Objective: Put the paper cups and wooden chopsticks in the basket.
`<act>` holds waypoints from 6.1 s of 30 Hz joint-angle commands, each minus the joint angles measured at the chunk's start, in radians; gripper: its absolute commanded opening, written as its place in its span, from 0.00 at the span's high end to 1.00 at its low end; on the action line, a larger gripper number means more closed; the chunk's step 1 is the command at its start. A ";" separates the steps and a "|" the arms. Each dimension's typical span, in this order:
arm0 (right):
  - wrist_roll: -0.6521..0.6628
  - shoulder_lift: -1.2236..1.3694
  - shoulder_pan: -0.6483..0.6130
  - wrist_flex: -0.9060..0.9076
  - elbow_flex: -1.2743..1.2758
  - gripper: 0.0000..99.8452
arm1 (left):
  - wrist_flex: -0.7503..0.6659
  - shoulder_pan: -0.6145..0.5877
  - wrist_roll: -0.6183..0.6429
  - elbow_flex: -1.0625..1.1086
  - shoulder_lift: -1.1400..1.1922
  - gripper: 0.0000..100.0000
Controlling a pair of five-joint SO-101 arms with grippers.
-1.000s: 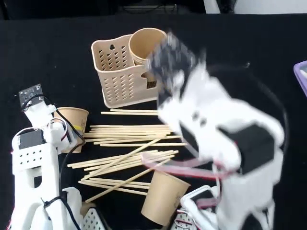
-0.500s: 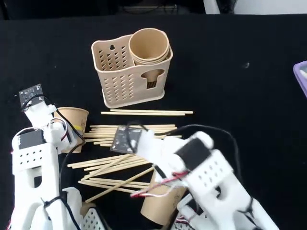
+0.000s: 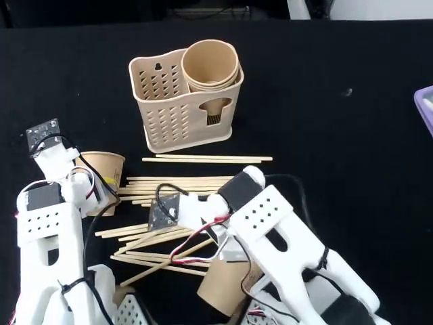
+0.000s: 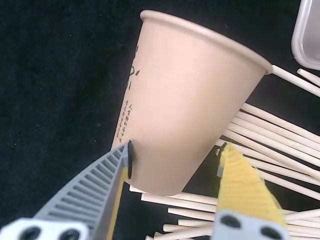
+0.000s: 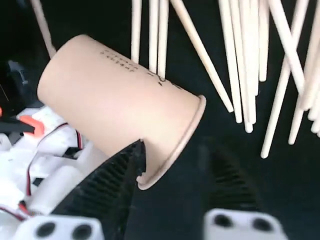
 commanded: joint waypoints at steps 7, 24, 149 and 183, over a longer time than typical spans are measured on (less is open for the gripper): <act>0.094 -0.001 0.012 0.035 -0.051 0.99 | 0.002 0.001 0.002 -0.004 -0.020 0.71; 0.018 -0.001 0.331 0.037 -0.418 0.99 | -0.048 0.001 0.002 0.028 -0.020 0.71; -0.511 -0.150 0.509 -0.114 -0.662 0.82 | 0.163 -0.035 0.002 -0.242 -0.011 0.71; -0.611 -0.671 0.644 -1.000 0.727 0.82 | 0.520 -0.087 -0.233 -1.583 1.257 0.71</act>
